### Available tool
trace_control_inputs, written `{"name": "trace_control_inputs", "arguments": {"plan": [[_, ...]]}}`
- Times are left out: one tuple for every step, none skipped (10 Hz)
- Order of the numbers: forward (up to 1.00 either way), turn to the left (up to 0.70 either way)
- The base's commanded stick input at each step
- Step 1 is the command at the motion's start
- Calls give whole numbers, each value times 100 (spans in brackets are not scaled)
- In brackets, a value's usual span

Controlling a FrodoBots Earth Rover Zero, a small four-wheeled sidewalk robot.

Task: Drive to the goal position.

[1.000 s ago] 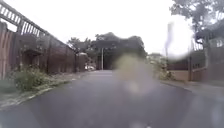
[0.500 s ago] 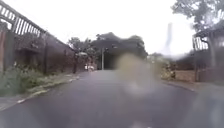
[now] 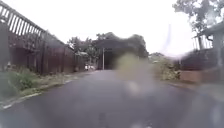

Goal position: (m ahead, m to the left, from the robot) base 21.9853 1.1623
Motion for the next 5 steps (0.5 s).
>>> {"name": "trace_control_inputs", "arguments": {"plan": [[70, 0], [70, 0], [70, 0], [70, 0], [70, 0]]}}
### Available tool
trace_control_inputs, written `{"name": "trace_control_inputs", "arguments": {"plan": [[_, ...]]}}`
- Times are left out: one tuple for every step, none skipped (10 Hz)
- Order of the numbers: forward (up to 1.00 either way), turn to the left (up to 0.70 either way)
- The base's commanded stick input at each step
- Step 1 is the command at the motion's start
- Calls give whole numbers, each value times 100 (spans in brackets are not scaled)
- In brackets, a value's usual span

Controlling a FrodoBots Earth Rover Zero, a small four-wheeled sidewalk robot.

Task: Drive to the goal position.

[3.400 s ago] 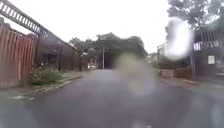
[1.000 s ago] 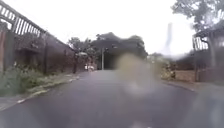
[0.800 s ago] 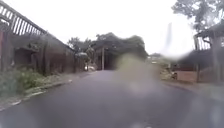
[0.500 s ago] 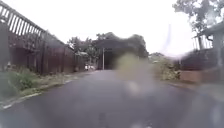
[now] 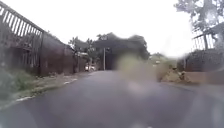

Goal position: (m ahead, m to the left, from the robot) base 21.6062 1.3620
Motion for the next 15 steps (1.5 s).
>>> {"name": "trace_control_inputs", "arguments": {"plan": [[70, 0], [70, 0], [70, 0], [70, 0], [70, 0], [70, 0], [70, 0], [70, 0], [70, 0], [70, 0], [70, 0], [70, 0], [70, 0], [70, 0], [70, 0]]}}
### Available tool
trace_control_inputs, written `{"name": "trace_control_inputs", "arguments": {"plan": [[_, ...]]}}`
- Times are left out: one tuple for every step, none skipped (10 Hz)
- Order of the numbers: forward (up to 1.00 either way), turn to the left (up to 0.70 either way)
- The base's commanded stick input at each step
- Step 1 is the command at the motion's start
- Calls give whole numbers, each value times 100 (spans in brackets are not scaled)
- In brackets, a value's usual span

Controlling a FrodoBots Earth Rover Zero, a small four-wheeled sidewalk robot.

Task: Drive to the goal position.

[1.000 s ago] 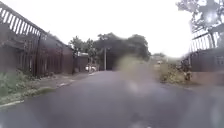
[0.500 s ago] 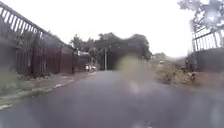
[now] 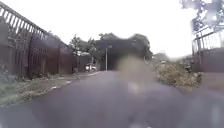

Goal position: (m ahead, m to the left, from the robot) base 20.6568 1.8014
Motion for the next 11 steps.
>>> {"name": "trace_control_inputs", "arguments": {"plan": [[70, 0], [70, 0], [70, 0], [70, 0], [70, 0], [70, 0], [70, 0], [70, 0], [70, 0], [70, 0], [70, 0]]}}
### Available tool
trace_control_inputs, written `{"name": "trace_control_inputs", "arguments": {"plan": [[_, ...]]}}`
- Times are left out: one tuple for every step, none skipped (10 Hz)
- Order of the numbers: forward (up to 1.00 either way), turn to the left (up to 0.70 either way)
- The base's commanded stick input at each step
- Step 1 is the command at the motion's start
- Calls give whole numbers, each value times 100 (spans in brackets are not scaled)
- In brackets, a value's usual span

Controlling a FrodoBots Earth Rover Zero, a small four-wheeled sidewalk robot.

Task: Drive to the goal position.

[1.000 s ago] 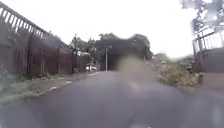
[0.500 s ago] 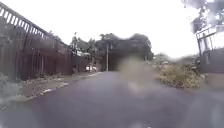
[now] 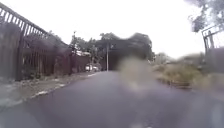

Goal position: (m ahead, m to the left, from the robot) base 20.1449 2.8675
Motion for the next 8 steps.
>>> {"name": "trace_control_inputs", "arguments": {"plan": [[70, -35], [70, -35], [70, -35], [70, -35], [70, -35], [70, -23], [70, 0], [70, 0]]}}
